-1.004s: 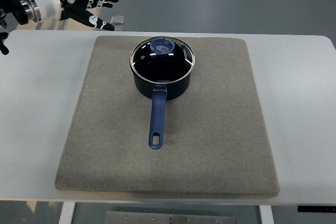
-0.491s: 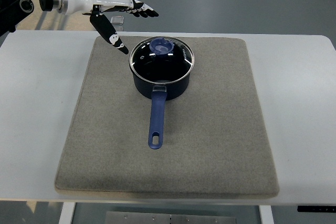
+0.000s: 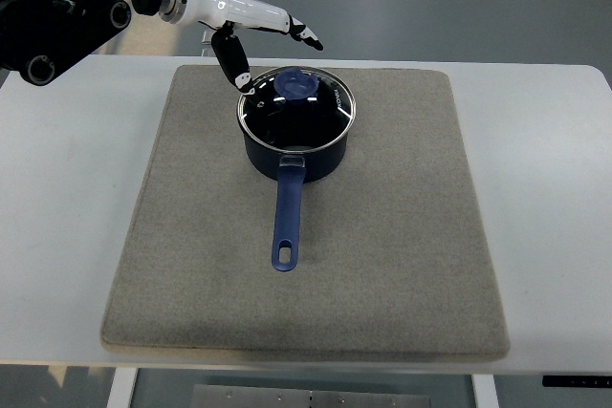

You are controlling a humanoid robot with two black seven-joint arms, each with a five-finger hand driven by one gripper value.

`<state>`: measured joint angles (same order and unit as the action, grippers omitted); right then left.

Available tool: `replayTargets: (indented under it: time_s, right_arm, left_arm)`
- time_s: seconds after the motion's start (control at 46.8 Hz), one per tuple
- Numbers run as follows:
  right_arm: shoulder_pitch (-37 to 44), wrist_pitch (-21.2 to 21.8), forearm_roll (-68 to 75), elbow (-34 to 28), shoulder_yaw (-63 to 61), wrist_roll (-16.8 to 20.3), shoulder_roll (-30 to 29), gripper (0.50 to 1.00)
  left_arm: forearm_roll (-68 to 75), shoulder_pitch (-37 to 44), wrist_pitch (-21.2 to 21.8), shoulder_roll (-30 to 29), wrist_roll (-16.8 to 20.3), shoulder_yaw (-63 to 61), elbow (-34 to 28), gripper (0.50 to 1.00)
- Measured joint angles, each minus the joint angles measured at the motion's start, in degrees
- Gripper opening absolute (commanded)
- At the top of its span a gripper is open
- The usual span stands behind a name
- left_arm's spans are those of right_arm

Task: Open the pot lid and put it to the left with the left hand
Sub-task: 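Lower the left hand over the glass lid's blue knob, then close the left hand fingers around the blue lid knob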

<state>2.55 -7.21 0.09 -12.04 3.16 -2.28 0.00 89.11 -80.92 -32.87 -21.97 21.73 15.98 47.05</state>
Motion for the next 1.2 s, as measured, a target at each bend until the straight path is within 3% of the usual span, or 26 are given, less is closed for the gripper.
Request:
replayTargets:
  time_s: [0.214,0.47,0.79,0.94,1.111,1.196]
  right_arm:
    - [0.0,0.0,0.0,0.0,0.0,0.0,0.0,0.915]
    - [0.0,0.0,0.0,0.0,0.0,0.0,0.0,0.915]
    - [0.0,0.0,0.0,0.0,0.0,0.0,0.0,0.915]
    - [0.0,0.0,0.0,0.0,0.0,0.0,0.0,0.915]
    - [0.0,0.0,0.0,0.0,0.0,0.0,0.0,0.915]
    - [0.0,0.0,0.0,0.0,0.0,0.0,0.0,0.915]
  left_arm:
    - [3.8,-0.7,1.1,1.6,-0.4,-2.8,-0.3,0.986]
    - [4.9,-0.4,2.6,3.3,-3.5,-3.0,-0.9,0.984]
    - [4.9,-0.2,2.7,4.4,-3.8,-3.2,-1.4,0.969]
    - [4.9,-0.1,2.7,4.6,-3.8,-3.9,-1.3,0.936]
    - [4.9,-0.1,2.7,4.7,-3.8,-3.9,-1.4,0.857]
    - [5.1,-0.1,2.6,4.7,-3.8,-3.9,-1.3,0.849]
